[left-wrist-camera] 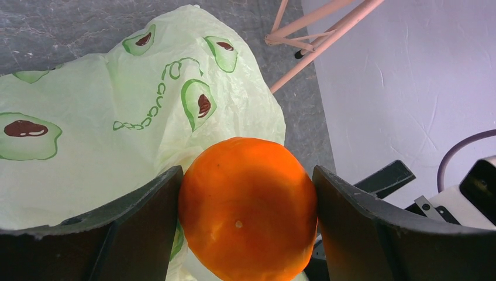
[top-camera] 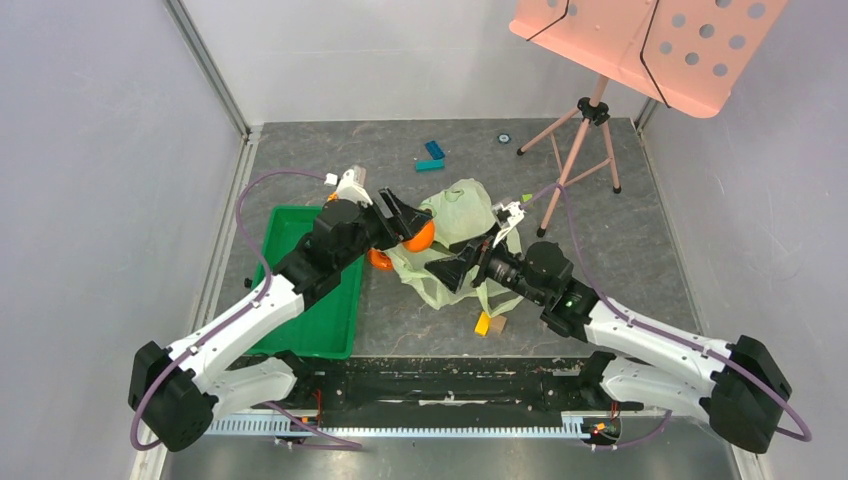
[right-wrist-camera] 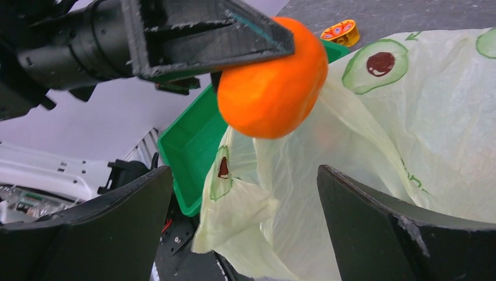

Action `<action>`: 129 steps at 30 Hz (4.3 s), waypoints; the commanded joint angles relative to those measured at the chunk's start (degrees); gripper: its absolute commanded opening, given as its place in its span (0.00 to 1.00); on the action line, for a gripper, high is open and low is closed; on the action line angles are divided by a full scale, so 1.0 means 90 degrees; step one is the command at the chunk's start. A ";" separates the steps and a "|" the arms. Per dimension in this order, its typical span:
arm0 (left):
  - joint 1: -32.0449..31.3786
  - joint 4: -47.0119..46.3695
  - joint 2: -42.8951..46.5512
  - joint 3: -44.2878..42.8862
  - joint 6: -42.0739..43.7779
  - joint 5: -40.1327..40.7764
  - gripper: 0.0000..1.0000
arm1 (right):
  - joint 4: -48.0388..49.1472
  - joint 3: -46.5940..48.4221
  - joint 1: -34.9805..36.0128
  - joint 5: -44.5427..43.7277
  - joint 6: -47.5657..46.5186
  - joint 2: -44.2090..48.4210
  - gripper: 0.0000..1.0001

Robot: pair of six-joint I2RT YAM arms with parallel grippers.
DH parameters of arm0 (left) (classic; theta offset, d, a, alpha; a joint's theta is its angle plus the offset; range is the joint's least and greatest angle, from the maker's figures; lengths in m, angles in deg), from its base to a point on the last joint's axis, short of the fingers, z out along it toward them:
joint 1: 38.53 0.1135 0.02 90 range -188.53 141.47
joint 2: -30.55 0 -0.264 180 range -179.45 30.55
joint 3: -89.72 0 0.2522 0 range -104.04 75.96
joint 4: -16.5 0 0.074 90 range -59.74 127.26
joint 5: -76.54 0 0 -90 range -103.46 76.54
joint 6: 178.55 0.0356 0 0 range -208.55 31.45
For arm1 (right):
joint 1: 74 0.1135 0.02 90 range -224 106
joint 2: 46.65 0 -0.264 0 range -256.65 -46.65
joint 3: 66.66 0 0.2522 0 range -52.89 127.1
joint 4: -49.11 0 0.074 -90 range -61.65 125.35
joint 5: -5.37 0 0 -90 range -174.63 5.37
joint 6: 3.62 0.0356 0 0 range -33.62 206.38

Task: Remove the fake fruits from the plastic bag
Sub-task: Take out the fake fruit from the plastic bag, then place the fake fruit in the bin.

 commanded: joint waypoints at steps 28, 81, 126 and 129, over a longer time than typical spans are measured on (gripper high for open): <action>-0.0367 -0.0364 0.0226 0.0226 -0.0509 0.0460 0.61 | 0.1294 0.0943 0.0203 -0.0930 0.0401 -0.1690 0.76; 0.1317 0.2386 0.0140 -0.0412 0.1177 0.2911 0.63 | -0.0929 0.0131 0.0201 -0.2054 -0.0605 0.0926 0.98; 0.2355 0.1847 -0.2453 -0.0381 0.1777 0.2978 1.00 | -0.2697 0.0304 0.0197 -0.2455 -0.0801 0.0850 0.98; 0.2348 0.2131 -0.1946 -0.0474 0.1812 0.2882 1.00 | -0.3025 0.0328 0.0199 -0.2592 -0.0690 0.0847 0.94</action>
